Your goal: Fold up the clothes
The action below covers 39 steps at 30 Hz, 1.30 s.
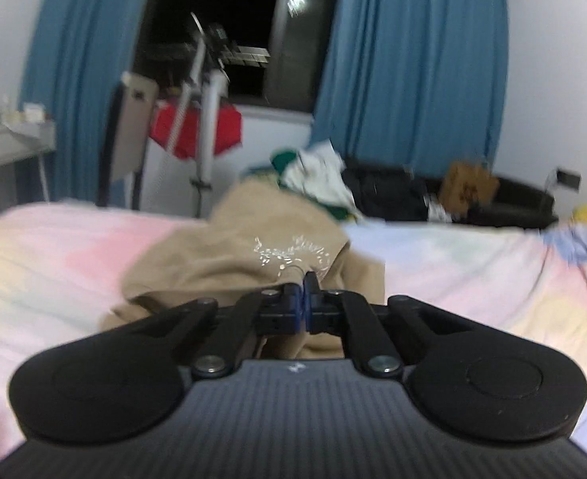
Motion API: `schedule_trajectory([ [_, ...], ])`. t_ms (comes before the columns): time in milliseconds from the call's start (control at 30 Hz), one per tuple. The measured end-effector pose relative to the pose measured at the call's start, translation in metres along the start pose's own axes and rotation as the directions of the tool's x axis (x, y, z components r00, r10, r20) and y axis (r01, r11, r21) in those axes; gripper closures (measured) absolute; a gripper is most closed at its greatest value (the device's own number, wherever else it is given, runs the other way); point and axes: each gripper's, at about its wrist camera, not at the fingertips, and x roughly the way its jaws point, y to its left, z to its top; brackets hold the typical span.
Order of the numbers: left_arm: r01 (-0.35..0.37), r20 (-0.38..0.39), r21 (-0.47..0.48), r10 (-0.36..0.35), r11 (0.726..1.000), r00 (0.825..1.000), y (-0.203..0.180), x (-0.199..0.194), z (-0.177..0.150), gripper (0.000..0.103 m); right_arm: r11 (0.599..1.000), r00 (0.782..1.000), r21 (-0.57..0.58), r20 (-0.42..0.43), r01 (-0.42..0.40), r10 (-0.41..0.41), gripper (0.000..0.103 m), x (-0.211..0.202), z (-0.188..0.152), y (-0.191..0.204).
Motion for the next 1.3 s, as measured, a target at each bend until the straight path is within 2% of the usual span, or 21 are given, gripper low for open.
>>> schedule_trajectory([
  [167,0.044,0.04,0.011,-0.045,0.999,0.998,-0.012,-0.017,-0.003,0.01,0.995,0.988,0.056,0.135,-0.084,0.076,0.098,-0.073,0.03,-0.031],
  [333,0.095,0.097,0.076,-0.102,0.993,0.99,-0.037,-0.046,-0.011,0.014,0.967,0.957,0.176,0.255,-0.186,0.138,0.098,-0.144,0.052,-0.074],
  [400,0.119,0.113,0.112,-0.131,0.987,0.985,-0.051,-0.056,-0.017,0.017,0.95,0.94,0.207,0.299,-0.235,0.167,0.098,-0.168,0.051,-0.092],
  [467,0.163,0.107,0.139,-0.178,0.977,0.978,-0.066,-0.061,-0.024,0.022,0.938,0.934,0.23,0.307,-0.26,0.184,0.098,-0.182,0.044,-0.105],
  [533,0.211,0.091,0.166,-0.228,0.963,0.969,-0.08,-0.064,-0.033,0.026,0.925,0.935,0.259,0.293,-0.277,0.198,0.098,-0.187,0.034,-0.117],
  [667,0.225,0.02,0.278,-0.24,0.934,0.971,-0.119,-0.047,-0.058,0.035,0.89,0.934,0.327,0.266,-0.319,0.237,0.098,-0.181,0.024,-0.137],
  [733,0.232,-0.022,0.323,-0.238,0.917,0.971,-0.135,-0.031,-0.072,0.043,0.878,0.932,0.347,0.267,-0.33,0.245,0.098,-0.177,0.023,-0.144],
  [767,0.236,-0.04,0.339,-0.237,0.91,0.971,-0.142,-0.023,-0.079,0.043,0.876,0.932,0.351,0.264,-0.332,0.247,0.098,-0.176,0.021,-0.145],
  [833,0.206,-0.053,0.386,-0.202,0.899,0.978,-0.154,-0.003,-0.093,0.043,0.872,0.933,0.355,0.249,-0.337,0.259,0.098,-0.17,0.017,-0.145],
  [900,0.16,-0.05,0.396,-0.153,0.904,0.987,-0.159,0.015,-0.101,0.044,0.869,0.932,0.355,0.239,-0.345,0.272,0.098,-0.165,0.012,-0.145],
  [967,0.146,-0.041,0.368,-0.141,0.918,0.989,-0.154,0.028,-0.101,0.058,0.866,0.931,0.355,0.229,-0.352,0.285,0.098,-0.159,0.007,-0.145],
  [1033,0.14,-0.037,0.323,-0.135,0.936,0.99,-0.144,0.035,-0.097,0.085,0.873,0.939,0.354,0.208,-0.335,0.276,0.098,-0.15,0.005,-0.143],
  [1100,0.148,-0.026,0.245,-0.146,0.958,0.989,-0.128,0.034,-0.089,0.089,0.891,0.952,0.344,0.176,-0.298,0.25,0.098,-0.141,0.004,-0.14],
  [1167,0.168,0.007,0.155,-0.171,0.974,0.985,-0.111,0.026,-0.073,0.092,0.924,0.973,0.31,0.125,-0.226,0.196,0.098,-0.132,0.002,-0.138],
  [1300,0.225,0.073,0.048,-0.228,0.973,0.971,-0.083,-0.006,-0.041,0.093,0.963,0.995,0.251,-0.01,-0.095,0.101,0.098,-0.111,-0.007,-0.132],
])
